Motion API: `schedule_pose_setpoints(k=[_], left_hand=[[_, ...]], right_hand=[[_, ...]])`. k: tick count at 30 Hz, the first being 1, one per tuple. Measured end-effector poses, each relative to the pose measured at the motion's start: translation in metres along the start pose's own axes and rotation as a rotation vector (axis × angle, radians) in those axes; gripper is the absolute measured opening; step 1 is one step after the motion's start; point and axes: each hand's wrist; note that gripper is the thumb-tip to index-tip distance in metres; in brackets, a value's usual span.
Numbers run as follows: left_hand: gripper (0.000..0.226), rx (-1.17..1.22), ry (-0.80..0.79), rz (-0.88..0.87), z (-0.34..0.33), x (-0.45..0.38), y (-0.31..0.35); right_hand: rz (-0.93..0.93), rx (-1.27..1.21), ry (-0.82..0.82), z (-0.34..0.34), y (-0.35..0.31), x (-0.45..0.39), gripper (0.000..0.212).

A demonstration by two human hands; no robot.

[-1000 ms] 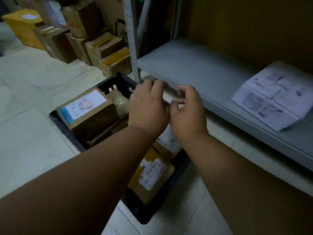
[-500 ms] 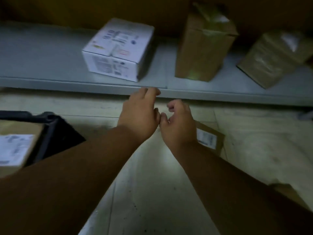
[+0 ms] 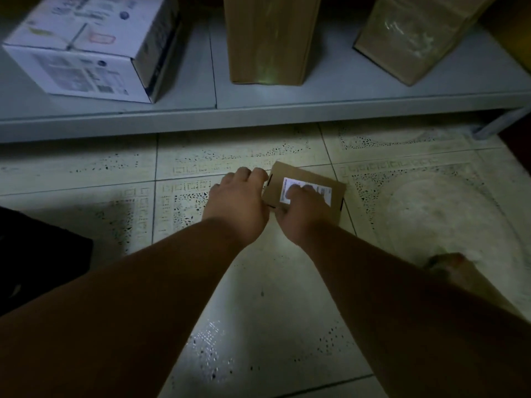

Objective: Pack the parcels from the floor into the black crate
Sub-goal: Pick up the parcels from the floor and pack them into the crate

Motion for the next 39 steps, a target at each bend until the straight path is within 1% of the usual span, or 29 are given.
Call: schedule_pose_setpoints(k=[2,4,6,7,10,13,15,16,18,20,21,22,23,24,25,26,27,30,32,33,35,37,39], left_hand=[[0.049,-0.022,-0.05,0.028,-0.007,0.004,-0.005],[0.049,-0.034,-0.083,0.039,-0.012,0.009,-0.01],[0.048,-0.039,-0.107,0.047,-0.015,0.014,-0.018],[0.048,-0.042,-0.123,0.057,-0.015,0.016,-0.021],[0.05,-0.053,-0.169,0.106,-0.017,0.019,-0.029],[0.05,-0.047,-0.184,0.122,-0.019,0.019,-0.035],[0.049,-0.032,-0.194,0.125,-0.021,0.021,-0.038],[0.049,-0.025,-0.193,0.126,-0.022,0.022,-0.041],[0.048,-0.014,-0.195,0.126,-0.024,0.025,-0.047],[0.048,-0.004,-0.202,0.127,-0.027,0.027,-0.05],[0.049,0.002,-0.206,0.125,-0.028,0.027,-0.051],[0.049,0.005,-0.212,0.123,-0.029,0.025,-0.05],[0.05,0.006,-0.221,0.119,-0.03,0.023,-0.05],[0.05,0.008,-0.232,0.115,-0.031,0.02,-0.049],[0.05,0.013,-0.242,0.114,-0.032,0.018,-0.047],[0.05,0.022,-0.248,0.112,-0.033,0.016,-0.044],[0.05,0.031,-0.254,0.108,-0.033,0.014,-0.041],[0.05,0.05,-0.27,0.104,-0.036,0.013,-0.035],[0.05,0.05,-0.282,0.121,-0.037,0.017,-0.035],[0.05,0.044,-0.29,0.126,-0.038,0.019,-0.035],[0.05,0.043,-0.303,0.128,-0.04,0.023,-0.037],[0.049,0.047,-0.292,0.12,-0.042,0.024,-0.04],[0.05,0.047,-0.294,0.126,-0.042,0.024,-0.04]], right_hand=[[-0.088,0.093,-0.173,-0.013,0.015,-0.018,0.048],[-0.147,0.107,-0.295,-0.026,0.023,-0.029,0.055],[-0.158,0.073,-0.378,-0.039,0.024,-0.031,0.064],[-0.158,0.057,-0.388,-0.046,0.025,-0.03,0.067],[-0.139,0.072,-0.346,-0.057,0.03,-0.024,0.066],[-0.126,0.097,-0.41,-0.064,0.028,-0.018,0.06],[-0.092,0.207,-0.427,-0.069,0.027,-0.016,0.053],[-0.07,0.263,-0.377,-0.071,0.027,-0.016,0.048],[-0.051,0.303,-0.187,-0.068,0.029,-0.02,0.04],[-0.074,0.316,-0.015,-0.061,0.037,-0.026,0.04],[-0.119,0.311,0.017,-0.058,0.043,-0.03,0.044],[-0.192,0.29,-0.018,-0.055,0.048,-0.034,0.05],[-0.262,0.246,-0.11,-0.054,0.053,-0.036,0.059],[-0.295,0.225,-0.217,-0.055,0.056,-0.038,0.067],[-0.281,0.243,-0.296,-0.057,0.058,-0.039,0.075],[-0.253,0.274,-0.338,-0.06,0.059,-0.039,0.08],[-0.225,0.299,-0.342,-0.06,0.058,-0.038,0.082],[-0.155,0.351,-0.309,-0.051,0.052,-0.037,0.076],[-0.147,0.32,-0.323,-0.046,0.048,-0.041,0.075],[-0.157,0.295,-0.304,-0.044,0.047,-0.046,0.073],[-0.16,0.272,-0.254,-0.038,0.049,-0.057,0.059],[-0.144,0.271,-0.294,-0.032,0.044,-0.057,0.047],[-0.143,0.285,-0.316,-0.032,0.038,-0.047,0.043]])
Point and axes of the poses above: each hand's wrist, its own x-axis away from the middle knuckle, its own z-axis out of the back of the hand, y = z × x, and after that the axes turned 2 degrees about x, right-handed
